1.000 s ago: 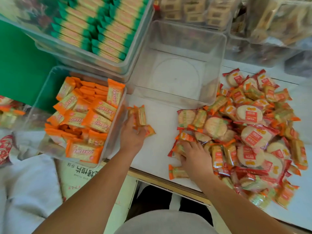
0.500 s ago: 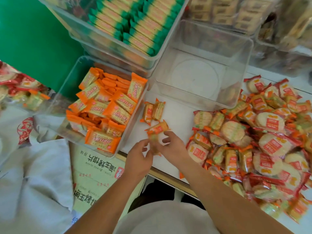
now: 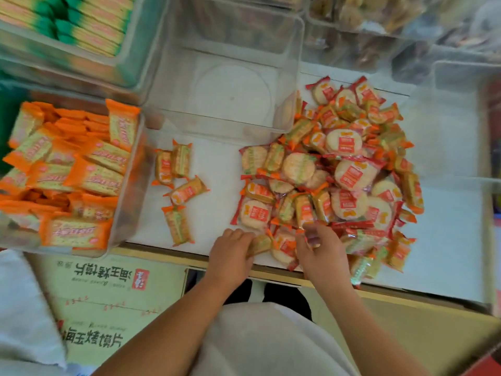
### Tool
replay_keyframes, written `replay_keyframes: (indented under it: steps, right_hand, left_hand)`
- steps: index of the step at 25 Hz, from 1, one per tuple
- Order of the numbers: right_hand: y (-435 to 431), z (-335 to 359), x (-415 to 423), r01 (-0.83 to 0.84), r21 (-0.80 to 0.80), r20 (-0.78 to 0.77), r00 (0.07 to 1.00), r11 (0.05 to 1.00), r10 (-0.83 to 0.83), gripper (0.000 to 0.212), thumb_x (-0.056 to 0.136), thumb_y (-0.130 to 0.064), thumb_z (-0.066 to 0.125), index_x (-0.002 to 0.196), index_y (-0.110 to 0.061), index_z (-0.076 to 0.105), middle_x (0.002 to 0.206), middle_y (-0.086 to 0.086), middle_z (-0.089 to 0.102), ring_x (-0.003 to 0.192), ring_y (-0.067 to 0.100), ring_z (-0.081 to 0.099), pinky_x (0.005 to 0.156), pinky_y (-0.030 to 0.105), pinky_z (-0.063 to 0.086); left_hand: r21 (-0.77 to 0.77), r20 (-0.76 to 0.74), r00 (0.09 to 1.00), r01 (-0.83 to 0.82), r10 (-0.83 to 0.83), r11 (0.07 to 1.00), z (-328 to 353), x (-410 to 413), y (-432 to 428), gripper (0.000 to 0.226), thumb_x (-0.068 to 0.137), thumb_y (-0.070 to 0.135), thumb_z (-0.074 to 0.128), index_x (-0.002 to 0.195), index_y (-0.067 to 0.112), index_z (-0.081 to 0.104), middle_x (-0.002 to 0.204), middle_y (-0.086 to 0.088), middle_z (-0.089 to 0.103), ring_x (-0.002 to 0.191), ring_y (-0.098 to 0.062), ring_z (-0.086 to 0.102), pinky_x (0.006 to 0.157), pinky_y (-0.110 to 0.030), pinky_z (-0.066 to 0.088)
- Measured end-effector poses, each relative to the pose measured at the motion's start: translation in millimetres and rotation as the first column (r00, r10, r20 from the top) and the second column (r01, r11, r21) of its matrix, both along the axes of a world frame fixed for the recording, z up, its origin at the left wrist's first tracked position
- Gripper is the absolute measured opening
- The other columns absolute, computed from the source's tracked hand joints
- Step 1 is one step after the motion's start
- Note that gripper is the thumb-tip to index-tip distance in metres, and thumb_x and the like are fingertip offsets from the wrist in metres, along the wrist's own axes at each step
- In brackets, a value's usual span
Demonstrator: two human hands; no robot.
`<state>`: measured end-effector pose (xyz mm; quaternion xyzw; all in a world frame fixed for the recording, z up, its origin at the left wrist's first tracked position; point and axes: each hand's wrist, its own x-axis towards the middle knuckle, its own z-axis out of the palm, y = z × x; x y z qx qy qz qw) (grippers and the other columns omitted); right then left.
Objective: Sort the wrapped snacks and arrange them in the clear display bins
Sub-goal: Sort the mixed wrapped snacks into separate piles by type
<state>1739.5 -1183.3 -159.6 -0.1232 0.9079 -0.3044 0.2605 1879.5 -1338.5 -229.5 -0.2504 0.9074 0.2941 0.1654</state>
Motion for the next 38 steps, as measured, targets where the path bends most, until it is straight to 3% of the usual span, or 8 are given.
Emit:
replay_keyframes:
  steps: [2, 7, 11, 18, 23, 27, 32, 38]
  right_hand:
    - [1.9, -8.8, -10.4, -0.003, 0.002, -0.058, 0.998, 1.000, 0.003, 0.034, 0.097, -0.034, 0.068, 0.128, -0.022, 0.063, 0.118, -0.005, 0.061, 0.100, 0.011, 0.060, 0.074, 0.024, 0.050]
    - [-16.2, -27.2, -35.0, -0.104, 0.208, -0.282, 0.946, 0.973, 0.161, 0.057, 0.094, -0.040, 0.070, 0.143, -0.017, 0.054, 0.157, 0.013, 0.036, 0.146, 0.032, 0.036, 0.093, 0.047, 0.054]
    - [-8.1, -31.2, -47.9, -0.069, 0.264, -0.300, 0.942, 0.962, 0.150, 0.069, 0.086, -0.053, 0.072, 0.143, -0.020, 0.052, 0.144, 0.012, 0.045, 0.133, 0.036, 0.041, 0.087, 0.051, 0.056]
    - [-14.1, -38.2, -55.5, -0.060, 0.244, -0.175, 0.979, 0.968, 0.105, 0.080, 0.078, -0.046, 0.084, 0.140, -0.021, 0.039, 0.138, 0.004, 0.037, 0.129, 0.030, 0.045, 0.086, 0.045, 0.056]
    - [-19.5, -42.6, -60.5, -0.019, 0.076, -0.173, 0.984, 0.997, 0.032, 0.073, 0.083, -0.029, 0.083, 0.140, -0.020, 0.039, 0.139, 0.004, 0.033, 0.126, 0.032, 0.047, 0.085, 0.047, 0.057]
    - [-22.8, -37.3, -57.7, -0.016, -0.014, -0.173, 0.985, 1.000, 0.014, 0.072, 0.086, -0.013, 0.078, 0.145, -0.022, 0.038, 0.142, 0.002, 0.032, 0.123, 0.031, 0.051, 0.079, 0.038, 0.052]
    - [-27.7, -18.3, -51.8, -0.028, -0.039, -0.141, 0.990, 0.999, 0.022, 0.066, 0.089, -0.008, 0.072, 0.145, -0.025, 0.042, 0.146, -0.002, 0.034, 0.115, 0.027, 0.058, 0.073, 0.035, 0.048]
    - [-60.9, 19.7, -27.1, -0.074, -0.232, -0.162, 0.986, 0.970, 0.037, 0.060, 0.089, -0.010, 0.076, 0.142, -0.023, 0.051, 0.138, -0.003, 0.041, 0.110, -0.013, 0.040, 0.085, 0.007, 0.037]
  left_hand:
    - [0.017, -0.016, 0.997, -0.077, 0.077, 0.997, 5.3, 10.4, -7.4, 0.037, 0.081, 0.039, 0.066, 0.115, 0.025, 0.065, 0.103, 0.005, 0.060, 0.103, -0.021, 0.054, 0.080, -0.036, 0.050]
    - [-0.084, -0.256, 0.952, -0.194, 0.167, 0.977, 27.6, -7.9, -51.8, 0.046, 0.084, 0.040, 0.073, 0.124, 0.020, 0.064, 0.104, 0.004, 0.059, 0.100, -0.019, 0.053, 0.080, -0.036, 0.051]
    - [-0.053, -0.232, 0.972, 0.026, -0.038, 0.998, 24.2, -86.2, -67.6, 0.051, 0.082, 0.031, 0.074, 0.130, 0.019, 0.063, 0.127, 0.000, 0.063, 0.118, -0.026, 0.054, 0.096, -0.039, 0.050]
    - [-0.134, -0.120, 0.977, 0.161, -0.177, 0.978, -3.1, -98.3, -79.4, 0.062, 0.071, 0.026, 0.073, 0.132, 0.029, 0.065, 0.118, -0.003, 0.067, 0.111, -0.031, 0.059, 0.092, -0.042, 0.052]
    - [-0.099, -0.138, 0.989, 0.034, -0.048, 0.995, 10.4, -93.2, -79.0, 0.058, 0.080, 0.030, 0.075, 0.136, 0.034, 0.062, 0.121, -0.001, 0.066, 0.109, -0.026, 0.062, 0.084, -0.038, 0.055]
    - [-0.088, -0.237, 0.959, -0.180, 0.155, 0.980, 39.7, -59.1, -67.8, 0.041, 0.082, 0.033, 0.072, 0.122, 0.036, 0.067, 0.091, 0.003, 0.065, 0.086, -0.022, 0.064, 0.064, -0.034, 0.051]
    - [0.188, -0.227, 0.857, -0.427, 0.462, 0.884, 51.8, -9.3, -51.6, 0.028, 0.085, 0.036, 0.075, 0.112, 0.037, 0.068, 0.084, 0.011, 0.069, 0.077, -0.008, 0.064, 0.067, -0.037, 0.055]
    - [0.133, -0.194, 0.770, -0.593, 0.608, 0.794, 63.9, 19.3, -64.9, 0.024, 0.087, 0.042, 0.073, 0.108, 0.033, 0.068, 0.083, 0.010, 0.072, 0.080, -0.016, 0.068, 0.067, -0.031, 0.055]
